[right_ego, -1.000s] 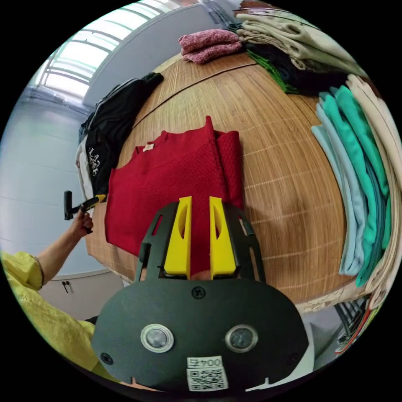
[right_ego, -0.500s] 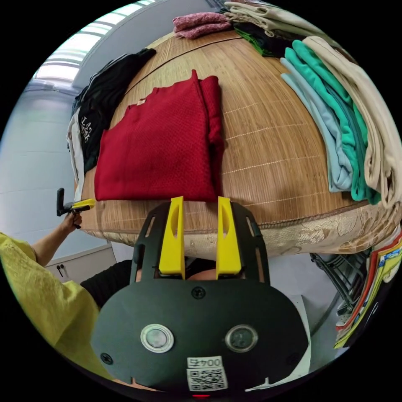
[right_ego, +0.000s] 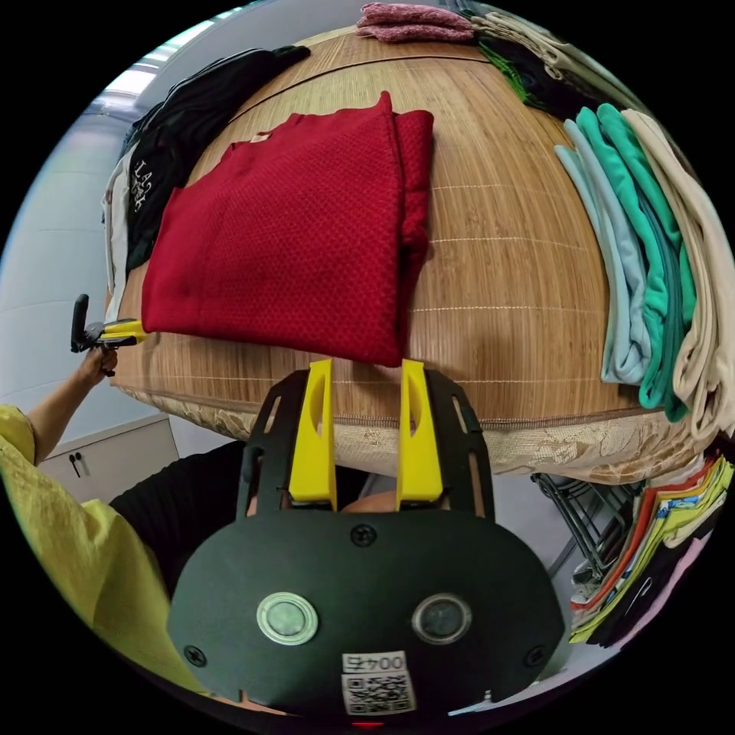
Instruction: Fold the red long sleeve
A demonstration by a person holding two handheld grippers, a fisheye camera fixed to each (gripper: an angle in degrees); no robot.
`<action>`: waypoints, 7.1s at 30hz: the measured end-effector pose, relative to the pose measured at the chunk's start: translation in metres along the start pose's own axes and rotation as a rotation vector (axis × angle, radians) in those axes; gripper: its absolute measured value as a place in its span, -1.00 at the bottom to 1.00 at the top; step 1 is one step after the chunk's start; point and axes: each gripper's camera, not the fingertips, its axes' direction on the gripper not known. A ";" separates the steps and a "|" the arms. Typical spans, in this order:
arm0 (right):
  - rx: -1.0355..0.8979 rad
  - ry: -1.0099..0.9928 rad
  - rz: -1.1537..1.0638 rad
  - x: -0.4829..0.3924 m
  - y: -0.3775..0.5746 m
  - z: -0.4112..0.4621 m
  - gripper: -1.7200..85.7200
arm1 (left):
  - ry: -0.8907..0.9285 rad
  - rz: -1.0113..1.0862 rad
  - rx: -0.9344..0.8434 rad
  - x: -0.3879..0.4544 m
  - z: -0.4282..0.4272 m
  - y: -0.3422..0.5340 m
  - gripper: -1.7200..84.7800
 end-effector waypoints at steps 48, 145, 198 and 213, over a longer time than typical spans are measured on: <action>0.192 0.034 -0.204 -0.088 -0.077 0.033 -0.76 | -0.297 0.022 0.367 0.117 -0.086 -0.108 -0.95; 0.675 -0.772 0.344 0.265 0.330 -0.083 -0.74 | -0.254 -0.156 0.456 0.139 0.114 0.241 -0.72; 0.388 -0.433 0.220 0.185 0.285 0.007 -0.77 | -0.094 -0.228 0.506 0.133 0.186 0.487 -0.92; 0.501 -0.171 -0.129 0.080 0.279 0.058 -0.82 | -0.276 -0.180 0.503 0.242 0.148 0.387 -0.94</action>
